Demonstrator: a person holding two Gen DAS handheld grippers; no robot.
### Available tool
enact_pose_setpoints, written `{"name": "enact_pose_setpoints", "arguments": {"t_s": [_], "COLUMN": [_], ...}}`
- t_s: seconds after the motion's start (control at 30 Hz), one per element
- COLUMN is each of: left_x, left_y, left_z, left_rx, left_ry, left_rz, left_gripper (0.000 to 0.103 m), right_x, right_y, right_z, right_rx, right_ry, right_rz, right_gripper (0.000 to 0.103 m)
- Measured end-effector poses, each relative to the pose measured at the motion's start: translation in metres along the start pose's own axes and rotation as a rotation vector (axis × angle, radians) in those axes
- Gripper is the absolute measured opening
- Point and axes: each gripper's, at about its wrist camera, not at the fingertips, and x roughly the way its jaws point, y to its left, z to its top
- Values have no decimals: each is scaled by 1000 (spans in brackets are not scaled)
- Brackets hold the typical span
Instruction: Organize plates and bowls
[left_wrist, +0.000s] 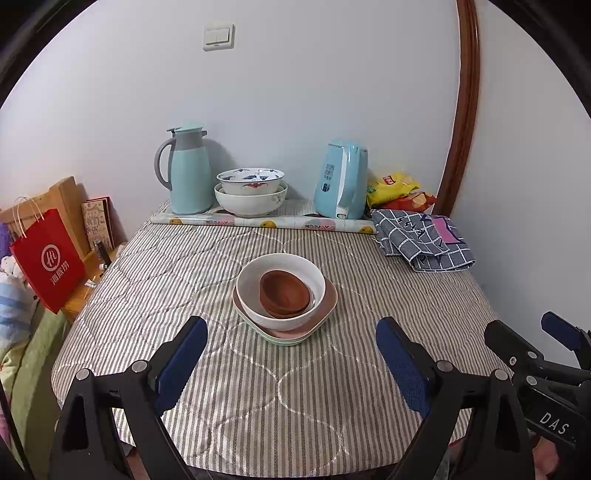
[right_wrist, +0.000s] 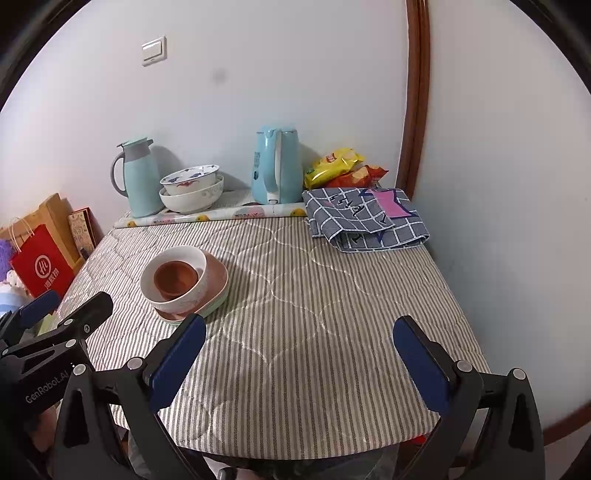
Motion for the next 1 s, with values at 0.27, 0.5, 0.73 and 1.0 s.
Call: {"name": "enact_pose_setpoints", "arguments": {"t_s": [0.27,0.5,0.73,1.0], "left_x": [-2,-5,-5,-4], "left_y": [2,4,3,3], "left_z": [2,3,4,4], "left_rx": [-1,3,3,10], "left_ry": [-6,-11,-11,-7], "left_rz": [2,3,3,3], "left_gripper": [93,93,93,93], "right_x": [-4,-7,-8,-9], "right_y": [2,2,1,0], "right_z": [0,0,-1,0], "right_rx": [-6,-7,-1,-1], "right_ry": [-8,-13,-12,-13], "right_rz": [-2,0,0,-2], "right_gripper": [100,100,100,100]}}
